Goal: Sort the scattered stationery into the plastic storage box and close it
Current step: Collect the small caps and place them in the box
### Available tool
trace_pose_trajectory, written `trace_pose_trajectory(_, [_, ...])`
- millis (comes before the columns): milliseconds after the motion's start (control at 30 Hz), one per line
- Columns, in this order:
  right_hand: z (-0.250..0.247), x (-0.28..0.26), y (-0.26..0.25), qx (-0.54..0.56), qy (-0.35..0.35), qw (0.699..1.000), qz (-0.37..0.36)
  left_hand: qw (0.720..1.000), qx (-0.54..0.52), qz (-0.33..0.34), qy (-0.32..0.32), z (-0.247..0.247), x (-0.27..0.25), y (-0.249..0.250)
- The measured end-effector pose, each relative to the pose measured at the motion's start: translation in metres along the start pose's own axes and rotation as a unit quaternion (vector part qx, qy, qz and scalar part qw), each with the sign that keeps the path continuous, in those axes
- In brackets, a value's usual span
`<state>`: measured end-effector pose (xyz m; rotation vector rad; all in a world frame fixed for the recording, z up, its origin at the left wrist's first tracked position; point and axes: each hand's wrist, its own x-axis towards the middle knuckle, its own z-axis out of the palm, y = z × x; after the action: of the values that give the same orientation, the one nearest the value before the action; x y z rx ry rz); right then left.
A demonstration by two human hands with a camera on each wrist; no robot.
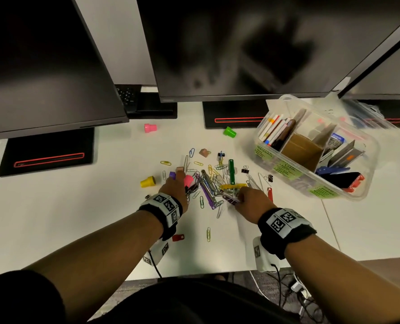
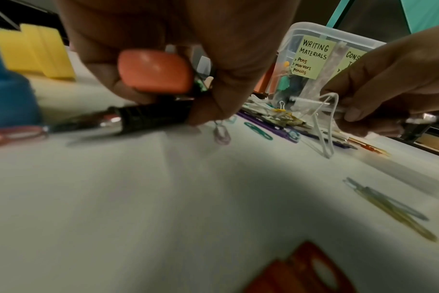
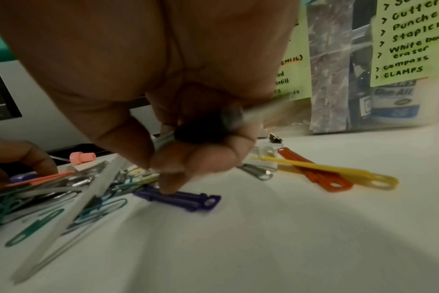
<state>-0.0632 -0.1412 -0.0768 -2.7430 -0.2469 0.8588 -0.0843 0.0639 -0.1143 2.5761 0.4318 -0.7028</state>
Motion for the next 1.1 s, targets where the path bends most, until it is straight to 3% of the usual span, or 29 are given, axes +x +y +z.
trace_pose_trajectory(200, [0.0,0.005,0.0,-0.023,-0.024,0.999,0.013,1.0,0.025,0.018,0.002,-0.007,0.001,0.001])
trace_pose_trajectory(367, [-0.022,0.018,0.02,-0.059,-0.036,0.995,0.07,0.997,0.075,0.028,0.005,-0.027,0.001,0.001])
trace_pose_trajectory(600, [-0.025,0.024,0.037,-0.095,0.038,0.979,0.175,0.995,0.087,0.049,-0.018,-0.066,0.004,-0.02])
trace_pose_trajectory(767, [-0.005,0.024,0.027,-0.046,0.065,0.969,0.234,0.998,0.057,0.029,-0.023,-0.086,0.005,-0.043])
trace_pose_trajectory(867, [0.002,0.026,0.014,-0.047,0.054,0.974,0.216,0.999,0.006,0.008,-0.035,-0.09,0.007,-0.054])
trace_pose_trajectory(967, [0.01,0.028,-0.005,-0.059,0.049,0.985,0.155,0.997,-0.075,-0.016,-0.031,-0.09,0.006,-0.062])
trace_pose_trajectory(1100, [0.012,0.027,-0.024,-0.019,0.054,0.995,0.086,0.976,-0.209,-0.04,-0.048,-0.092,0.002,-0.059])
